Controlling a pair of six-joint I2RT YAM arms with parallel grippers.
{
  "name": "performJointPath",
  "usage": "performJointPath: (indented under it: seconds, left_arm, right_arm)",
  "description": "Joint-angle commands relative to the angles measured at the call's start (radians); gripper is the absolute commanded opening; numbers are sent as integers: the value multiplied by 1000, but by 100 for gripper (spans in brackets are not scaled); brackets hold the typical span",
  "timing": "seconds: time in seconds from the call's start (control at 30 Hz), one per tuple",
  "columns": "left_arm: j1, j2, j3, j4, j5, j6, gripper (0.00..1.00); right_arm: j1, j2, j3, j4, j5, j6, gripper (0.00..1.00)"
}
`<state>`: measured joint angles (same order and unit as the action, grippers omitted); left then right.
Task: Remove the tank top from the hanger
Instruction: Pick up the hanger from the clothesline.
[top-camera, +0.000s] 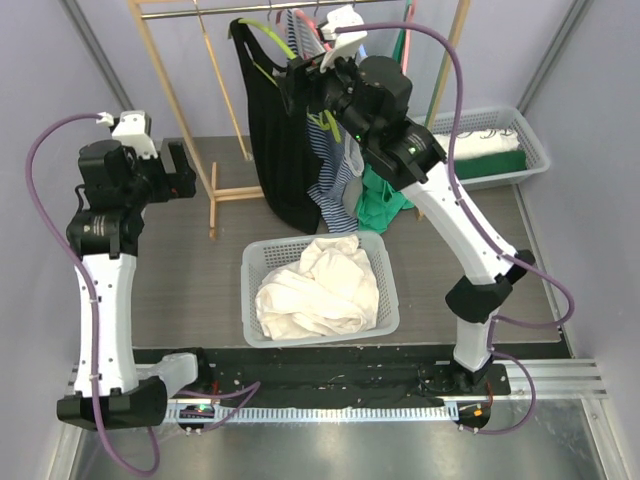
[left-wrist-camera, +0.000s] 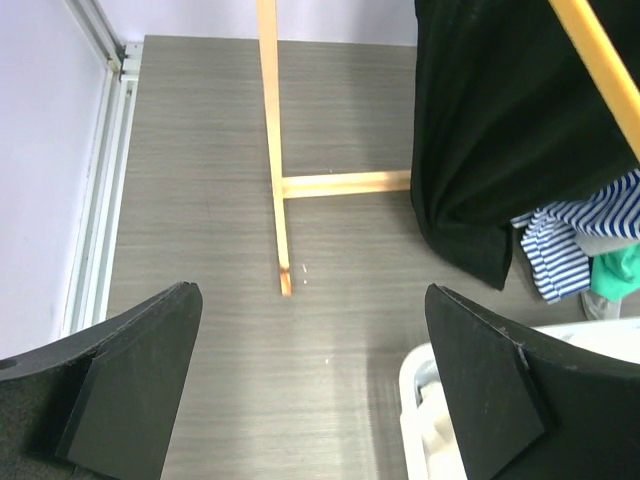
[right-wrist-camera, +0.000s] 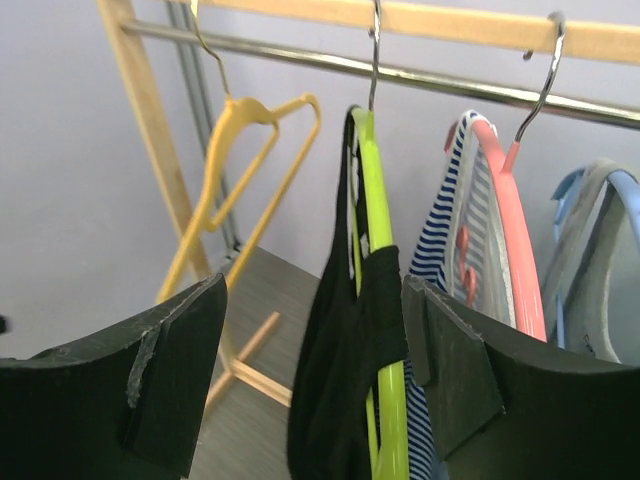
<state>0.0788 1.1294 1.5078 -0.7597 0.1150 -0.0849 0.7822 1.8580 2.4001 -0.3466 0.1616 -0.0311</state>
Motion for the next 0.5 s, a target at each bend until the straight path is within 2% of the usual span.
performJointPath:
  seconds: [0.0,0.27,0.47]
  left_arm:
    - [-4,-40,14,-79,20,11,100]
    - [-4,-75,3,-99,28,22,100]
    - [-2,-85,-21,-82,28,33,99]
  right_arm:
    - [-3,24,45,11,79,-115,78]
    - [-3,40,39,55,142,-207,75]
    - [-4,61,44,66,96,-175,71]
